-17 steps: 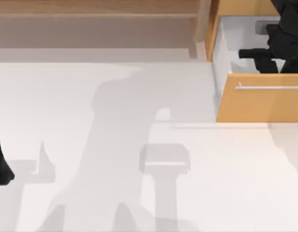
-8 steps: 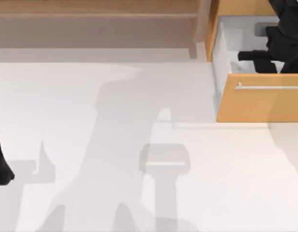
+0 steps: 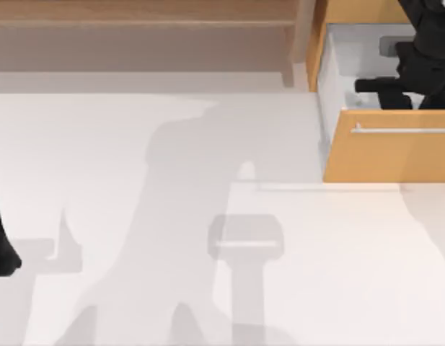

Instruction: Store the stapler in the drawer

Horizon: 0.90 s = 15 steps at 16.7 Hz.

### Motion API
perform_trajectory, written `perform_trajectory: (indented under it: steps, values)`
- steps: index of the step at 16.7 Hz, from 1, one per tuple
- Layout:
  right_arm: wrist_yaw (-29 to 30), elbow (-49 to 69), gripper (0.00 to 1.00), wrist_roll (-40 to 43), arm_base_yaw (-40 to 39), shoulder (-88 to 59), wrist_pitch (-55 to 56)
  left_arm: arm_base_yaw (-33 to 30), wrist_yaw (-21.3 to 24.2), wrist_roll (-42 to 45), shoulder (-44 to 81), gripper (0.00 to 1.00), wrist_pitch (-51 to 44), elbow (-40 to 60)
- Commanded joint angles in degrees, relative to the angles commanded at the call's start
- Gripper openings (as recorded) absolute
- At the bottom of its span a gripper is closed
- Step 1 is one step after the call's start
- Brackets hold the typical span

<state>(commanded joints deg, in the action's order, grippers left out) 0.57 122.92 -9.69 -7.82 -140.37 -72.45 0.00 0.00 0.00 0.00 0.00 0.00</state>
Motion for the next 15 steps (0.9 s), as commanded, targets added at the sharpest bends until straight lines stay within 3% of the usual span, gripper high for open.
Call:
perform_trajectory:
  steps: [10,15]
  values:
    - [0.00,0.00,0.98,0.00,0.00,0.00,0.00,0.00,0.00,0.00,0.00,1.00,0.00,0.00]
    - [0.00,0.00,1.00,0.00,0.00,0.00,0.00,0.00,0.00,0.00,0.00,1.00,0.00,0.00]
